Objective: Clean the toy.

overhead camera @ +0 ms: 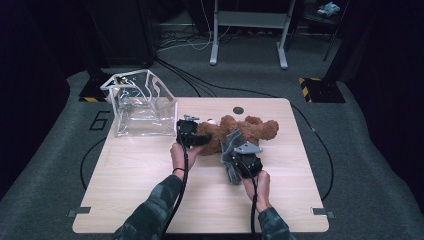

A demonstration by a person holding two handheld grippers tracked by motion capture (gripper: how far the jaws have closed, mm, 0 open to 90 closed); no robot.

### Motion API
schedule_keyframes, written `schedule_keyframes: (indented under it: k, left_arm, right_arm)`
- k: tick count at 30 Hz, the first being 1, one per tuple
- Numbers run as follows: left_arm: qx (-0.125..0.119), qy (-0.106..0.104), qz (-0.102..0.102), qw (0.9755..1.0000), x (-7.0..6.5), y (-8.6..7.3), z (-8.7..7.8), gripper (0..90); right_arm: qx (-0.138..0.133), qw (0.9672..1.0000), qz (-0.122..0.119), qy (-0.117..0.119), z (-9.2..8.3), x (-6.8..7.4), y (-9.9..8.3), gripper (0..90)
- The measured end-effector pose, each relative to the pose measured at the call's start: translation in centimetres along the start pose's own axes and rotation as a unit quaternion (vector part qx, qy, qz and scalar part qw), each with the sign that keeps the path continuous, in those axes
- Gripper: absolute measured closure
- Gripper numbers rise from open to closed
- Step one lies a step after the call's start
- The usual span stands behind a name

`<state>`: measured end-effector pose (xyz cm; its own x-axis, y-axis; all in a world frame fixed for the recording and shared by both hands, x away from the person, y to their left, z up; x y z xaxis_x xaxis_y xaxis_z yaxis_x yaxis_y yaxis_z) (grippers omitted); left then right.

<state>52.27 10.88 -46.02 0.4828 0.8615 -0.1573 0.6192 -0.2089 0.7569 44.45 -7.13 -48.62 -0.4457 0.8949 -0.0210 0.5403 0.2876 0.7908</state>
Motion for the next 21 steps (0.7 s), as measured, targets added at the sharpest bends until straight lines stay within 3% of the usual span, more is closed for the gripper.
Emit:
schedule_keyframes:
  k: [1,4,8,9,10,11,13,16,17,20,21]
  left_arm:
    - [0.000,0.001,0.001,1.0000,0.0,0.0,0.0,43.0]
    - [0.001,-0.005,0.004,1.0000,-0.1,0.1,0.1,43.4]
    - [0.002,-0.014,0.009,0.9999,-0.9,0.3,0.6,43.8]
    - [0.002,-0.014,0.009,0.9999,-0.9,0.3,0.6,43.8]
    - [0.003,-0.013,0.008,0.9999,-1.1,0.3,0.7,43.7]
    - [0.002,-0.014,0.009,0.9999,-1.2,0.3,0.8,43.7]
    - [0.002,-0.014,0.012,0.9998,-1.1,0.4,0.8,43.5]
    - [-0.002,-0.012,0.009,0.9999,-1.0,0.4,0.6,41.0]
    - [-0.011,-0.010,0.005,0.9999,-0.8,0.4,0.2,38.5]
    - [-0.016,-0.005,0.006,0.9998,-0.5,0.3,-0.3,31.7]
    - [-0.020,-0.007,0.002,0.9998,-0.3,0.2,-0.6,30.0]
  right_arm:
    - [0.006,0.9999,0.013,-0.005,0.9,-0.7,0.1,81.3]
    - [0.012,0.9995,0.026,-0.014,1.3,-1.7,0.0,81.3]
    - [0.022,0.9966,0.060,-0.052,0.6,-5.2,-1.1,81.3]
    - [0.022,0.9966,0.060,-0.052,0.6,-5.2,-1.1,81.3]
    - [0.028,0.9938,0.083,-0.069,0.2,-6.7,-1.7,81.4]
    - [0.028,0.9938,0.083,-0.069,0.2,-6.7,-1.7,81.4]
    - [0.028,0.9906,0.107,-0.081,-0.6,-8.3,-2.7,81.3]
    - [0.027,0.9917,0.097,-0.080,-1.3,-8.2,-3.0,81.3]
    - [0.017,0.9947,0.077,-0.065,-2.3,-7.2,-3.0,81.3]
    - [0.011,0.9967,0.062,-0.051,-2.9,-6.0,-2.9,81.2]
    - [0.005,0.9986,0.042,-0.030,-3.4,-3.9,-2.5,81.2]
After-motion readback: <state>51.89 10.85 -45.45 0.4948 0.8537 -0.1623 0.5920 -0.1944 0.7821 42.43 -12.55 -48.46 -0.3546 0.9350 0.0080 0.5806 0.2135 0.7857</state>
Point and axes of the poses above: each handheld gripper's, and its own axes: z roughly forward along the jaws, y roughly out of its top, x roughly to its left, the point moved 4 cm from there along z, roughly forward along the jaws, and after that the axes turned 4 degrees about z, right-handed, at the moved point
